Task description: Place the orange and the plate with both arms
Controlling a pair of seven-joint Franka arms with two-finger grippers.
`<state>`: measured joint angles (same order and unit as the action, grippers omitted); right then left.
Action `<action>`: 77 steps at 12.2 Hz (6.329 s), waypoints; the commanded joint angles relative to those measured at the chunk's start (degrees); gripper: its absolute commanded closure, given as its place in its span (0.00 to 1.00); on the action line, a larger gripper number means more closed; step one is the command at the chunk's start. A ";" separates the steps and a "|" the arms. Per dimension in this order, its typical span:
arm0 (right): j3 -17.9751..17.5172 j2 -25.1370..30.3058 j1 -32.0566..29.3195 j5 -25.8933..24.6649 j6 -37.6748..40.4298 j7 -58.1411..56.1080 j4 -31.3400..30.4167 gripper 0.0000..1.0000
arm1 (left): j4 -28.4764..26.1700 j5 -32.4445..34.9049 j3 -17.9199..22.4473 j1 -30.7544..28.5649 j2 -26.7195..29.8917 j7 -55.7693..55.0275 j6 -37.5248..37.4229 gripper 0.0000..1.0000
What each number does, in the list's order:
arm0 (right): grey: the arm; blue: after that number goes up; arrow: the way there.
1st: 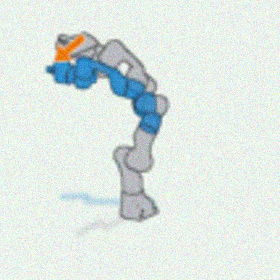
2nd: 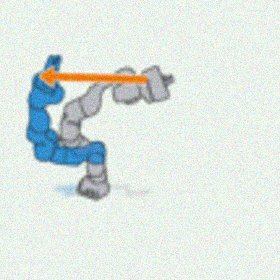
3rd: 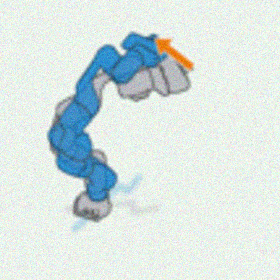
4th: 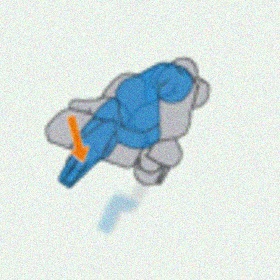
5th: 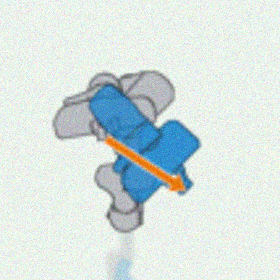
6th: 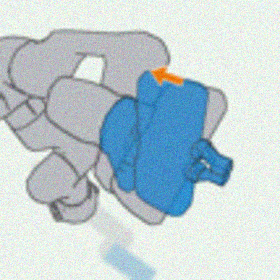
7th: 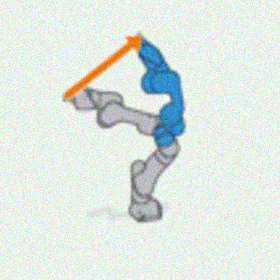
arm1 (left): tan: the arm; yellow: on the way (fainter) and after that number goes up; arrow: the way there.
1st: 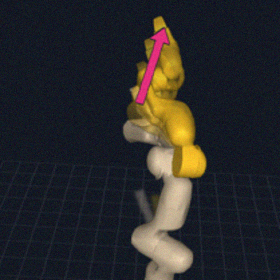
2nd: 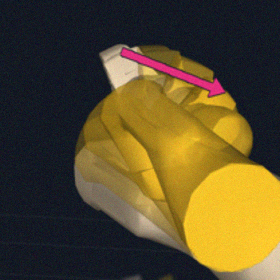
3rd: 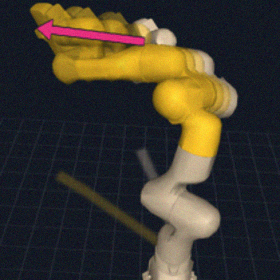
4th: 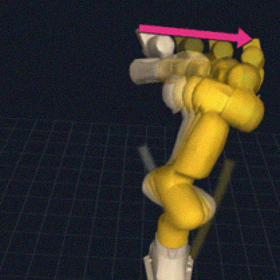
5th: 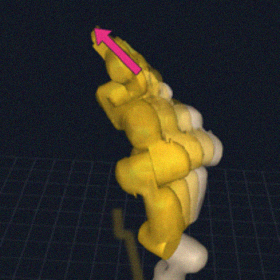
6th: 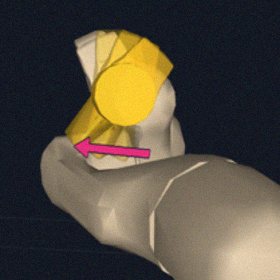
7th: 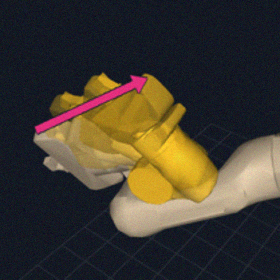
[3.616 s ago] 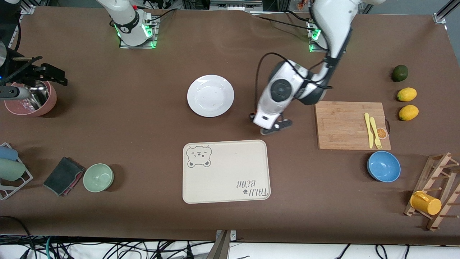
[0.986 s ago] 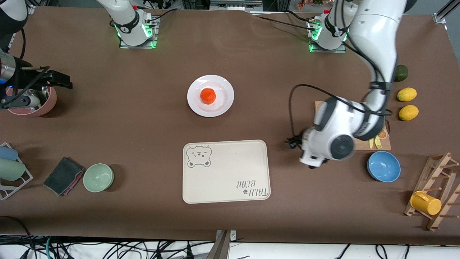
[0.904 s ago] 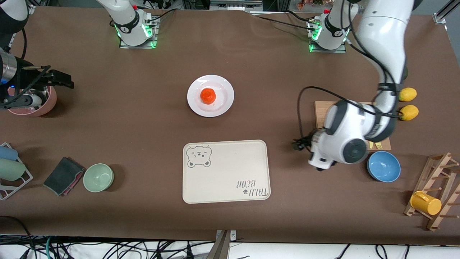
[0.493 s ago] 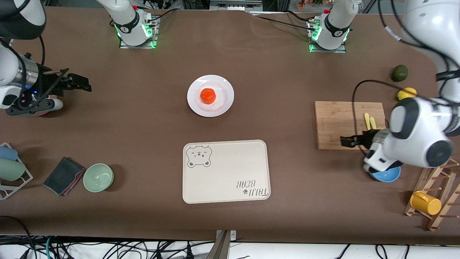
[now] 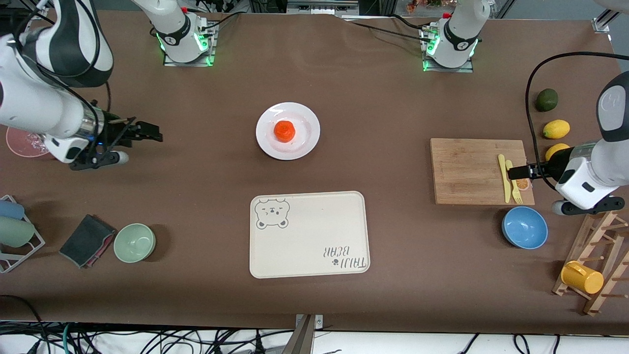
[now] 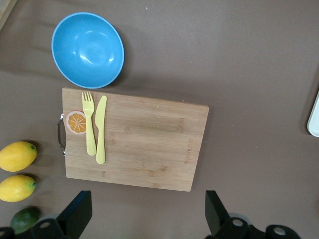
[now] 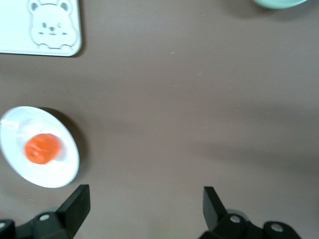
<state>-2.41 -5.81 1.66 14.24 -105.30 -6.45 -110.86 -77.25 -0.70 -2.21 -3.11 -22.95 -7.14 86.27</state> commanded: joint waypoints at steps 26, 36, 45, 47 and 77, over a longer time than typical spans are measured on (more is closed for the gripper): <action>-23.60 -17.75 0.45 77.08 -41.56 -53.84 -26.87 0.32 | -15.03 -0.09 2.03 0.39 24.10 15.66 -0.40 0.00; -23.60 -18.45 0.36 77.17 -41.39 -58.06 -26.87 0.88 | -15.03 -0.09 2.03 1.09 23.22 15.66 -0.40 0.00; -23.60 -17.75 0.27 77.26 -40.86 -58.50 -26.52 1.00 | -15.03 -0.09 1.77 1.09 22.87 15.66 -0.40 0.00; -23.60 -17.13 0.10 77.26 -40.33 -58.07 -25.64 1.00 | -15.12 -0.09 1.77 1.09 22.87 15.66 -0.40 0.00; -14.83 -32.01 -2.63 35.61 -26.40 -28.80 17.78 0.00 | -15.12 -0.09 1.68 1.09 22.69 15.66 -0.75 0.00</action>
<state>-19.96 -44.15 -0.91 52.41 -137.93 -35.49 -90.97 -94.11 -0.69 -0.60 -2.15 0.38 7.28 86.74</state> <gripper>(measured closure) 0.000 0.000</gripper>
